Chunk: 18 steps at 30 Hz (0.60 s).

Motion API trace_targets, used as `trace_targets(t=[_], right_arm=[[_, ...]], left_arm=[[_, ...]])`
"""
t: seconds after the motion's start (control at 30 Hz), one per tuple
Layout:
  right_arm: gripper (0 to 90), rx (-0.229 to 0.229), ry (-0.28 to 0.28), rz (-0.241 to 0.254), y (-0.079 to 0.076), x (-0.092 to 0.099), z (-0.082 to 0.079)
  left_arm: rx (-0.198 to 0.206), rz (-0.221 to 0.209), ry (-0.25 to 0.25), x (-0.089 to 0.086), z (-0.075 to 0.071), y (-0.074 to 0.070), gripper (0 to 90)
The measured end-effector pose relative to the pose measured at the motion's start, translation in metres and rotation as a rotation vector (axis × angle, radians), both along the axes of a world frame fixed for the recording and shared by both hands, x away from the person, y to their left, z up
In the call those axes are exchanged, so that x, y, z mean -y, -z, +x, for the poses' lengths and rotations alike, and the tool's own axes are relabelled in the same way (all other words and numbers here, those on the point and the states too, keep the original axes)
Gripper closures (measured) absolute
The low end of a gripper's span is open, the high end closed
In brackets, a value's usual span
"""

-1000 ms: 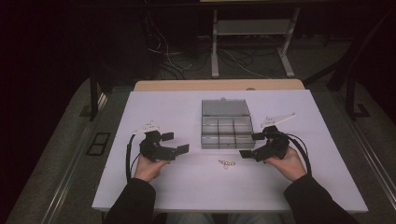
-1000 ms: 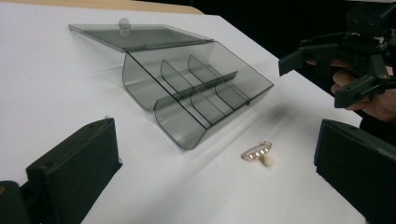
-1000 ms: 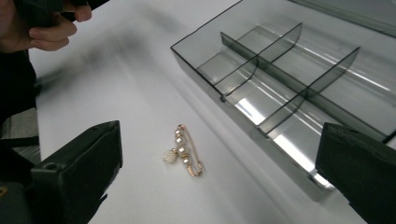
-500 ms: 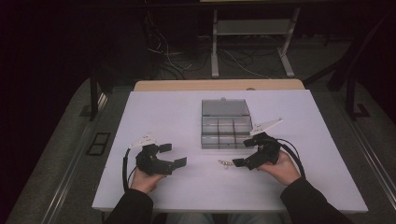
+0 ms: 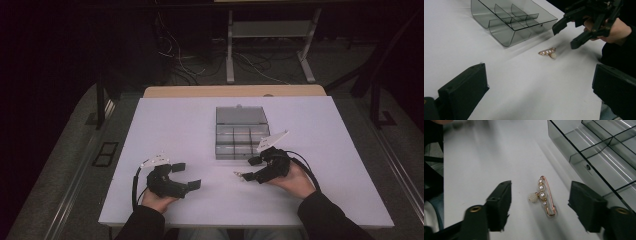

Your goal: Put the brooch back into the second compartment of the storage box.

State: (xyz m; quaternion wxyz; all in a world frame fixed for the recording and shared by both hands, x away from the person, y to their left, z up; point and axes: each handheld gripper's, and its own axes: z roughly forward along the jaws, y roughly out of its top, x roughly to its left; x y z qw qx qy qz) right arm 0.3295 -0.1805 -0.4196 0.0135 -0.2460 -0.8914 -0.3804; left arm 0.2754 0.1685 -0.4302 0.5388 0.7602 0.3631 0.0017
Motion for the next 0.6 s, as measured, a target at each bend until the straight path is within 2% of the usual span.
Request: trace_targets(t=[0.13,0.5,0.6], right_arm=[[47.2,0.009,-0.021,-0.017,0.005,-0.003,0.003],[58.4,0.007,-0.045,-0.078,0.021,-0.013,0.008],[60.8,0.033,-0.058,-0.089,0.020,-0.012,0.008]], left_arm=[[-0.004,-0.001,0.012,0.001,0.000,0.001,0.0],[-0.013,-0.003,0.026,0.002,0.000,0.004,0.0],[-0.014,0.001,0.026,0.001,0.001,0.005,0.0]])
